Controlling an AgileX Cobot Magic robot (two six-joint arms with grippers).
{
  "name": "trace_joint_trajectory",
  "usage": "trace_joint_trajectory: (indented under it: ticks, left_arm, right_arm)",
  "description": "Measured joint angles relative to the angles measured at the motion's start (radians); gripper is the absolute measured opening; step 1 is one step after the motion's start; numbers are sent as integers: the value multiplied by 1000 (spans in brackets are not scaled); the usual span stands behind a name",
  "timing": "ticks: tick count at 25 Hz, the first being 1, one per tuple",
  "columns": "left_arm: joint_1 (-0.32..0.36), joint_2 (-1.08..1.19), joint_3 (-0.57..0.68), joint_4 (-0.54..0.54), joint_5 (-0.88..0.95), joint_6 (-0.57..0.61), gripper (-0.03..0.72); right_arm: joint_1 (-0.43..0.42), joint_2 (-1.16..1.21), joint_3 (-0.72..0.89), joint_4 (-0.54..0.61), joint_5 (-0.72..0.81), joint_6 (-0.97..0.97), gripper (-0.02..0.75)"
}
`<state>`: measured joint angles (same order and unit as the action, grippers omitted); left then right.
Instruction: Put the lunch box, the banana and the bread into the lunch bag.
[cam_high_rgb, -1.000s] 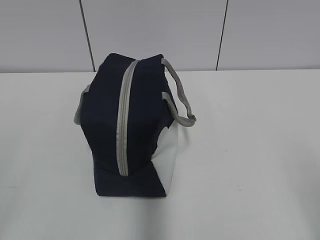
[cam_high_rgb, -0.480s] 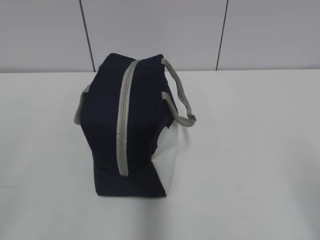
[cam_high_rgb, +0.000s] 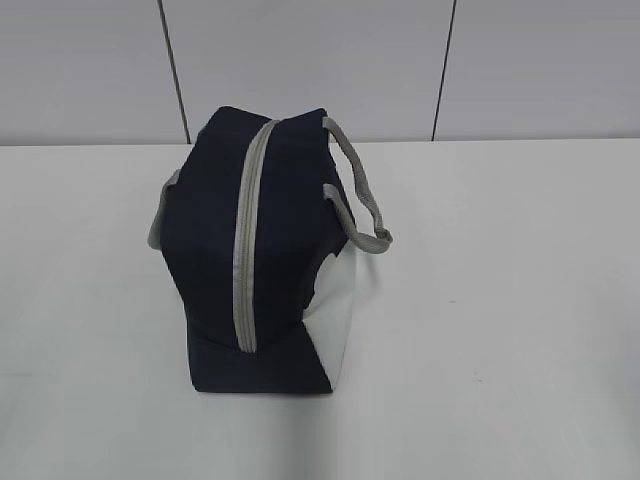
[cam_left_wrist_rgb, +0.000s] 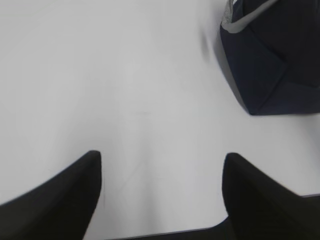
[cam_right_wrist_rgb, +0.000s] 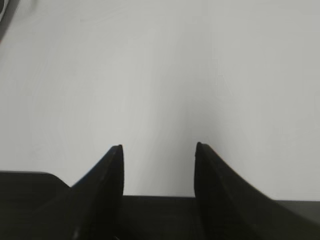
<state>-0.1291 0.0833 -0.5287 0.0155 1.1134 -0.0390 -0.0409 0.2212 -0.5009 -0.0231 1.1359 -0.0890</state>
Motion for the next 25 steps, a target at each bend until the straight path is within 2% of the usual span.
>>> trace_joint_trajectory:
  ticks: [9,25]
  left_arm:
    - [48,-99,0,0,1,0,505]
    - [51,-99,0,-1,1,0,505]
  right_arm:
    - [-25,-227,0,0,0,0,344]
    - [-25,-240,0,0,4,0,344]
